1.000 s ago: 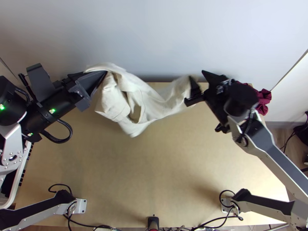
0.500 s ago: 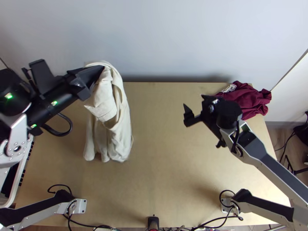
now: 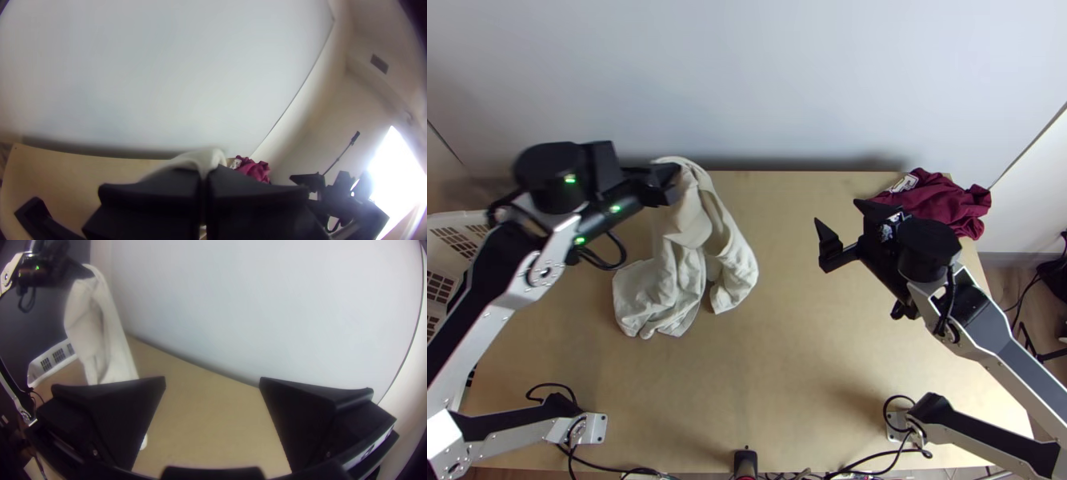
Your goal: Fold the t-shirt
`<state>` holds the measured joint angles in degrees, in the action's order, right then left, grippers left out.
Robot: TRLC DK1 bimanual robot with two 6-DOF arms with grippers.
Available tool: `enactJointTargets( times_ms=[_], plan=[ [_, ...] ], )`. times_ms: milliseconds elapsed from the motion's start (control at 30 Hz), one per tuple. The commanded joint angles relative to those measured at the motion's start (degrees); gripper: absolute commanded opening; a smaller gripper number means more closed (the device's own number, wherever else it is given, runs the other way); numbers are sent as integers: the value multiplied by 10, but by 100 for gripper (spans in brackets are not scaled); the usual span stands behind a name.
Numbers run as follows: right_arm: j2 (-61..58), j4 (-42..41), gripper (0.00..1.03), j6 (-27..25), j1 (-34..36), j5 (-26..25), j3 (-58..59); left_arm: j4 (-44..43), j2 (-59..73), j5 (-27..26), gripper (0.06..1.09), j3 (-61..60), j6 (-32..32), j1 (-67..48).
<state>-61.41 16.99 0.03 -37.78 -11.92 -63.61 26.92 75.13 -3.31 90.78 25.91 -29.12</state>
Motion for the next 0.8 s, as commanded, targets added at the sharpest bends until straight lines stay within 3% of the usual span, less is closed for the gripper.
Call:
enactJointTargets(
  times_ms=[0,133,400,767],
  plan=[
    [4,24,98,19,-9,19,-25,2,45,90,9,-19,4,-42],
    [-1,47,97,63,-7,54,-27,1,69,132,9,-23,23,-79],
    [-17,58,97,142,10,114,38,-21,123,136,9,-26,106,-121],
    [2,50,97,148,15,125,68,-97,179,120,9,19,146,-174]
  ],
)
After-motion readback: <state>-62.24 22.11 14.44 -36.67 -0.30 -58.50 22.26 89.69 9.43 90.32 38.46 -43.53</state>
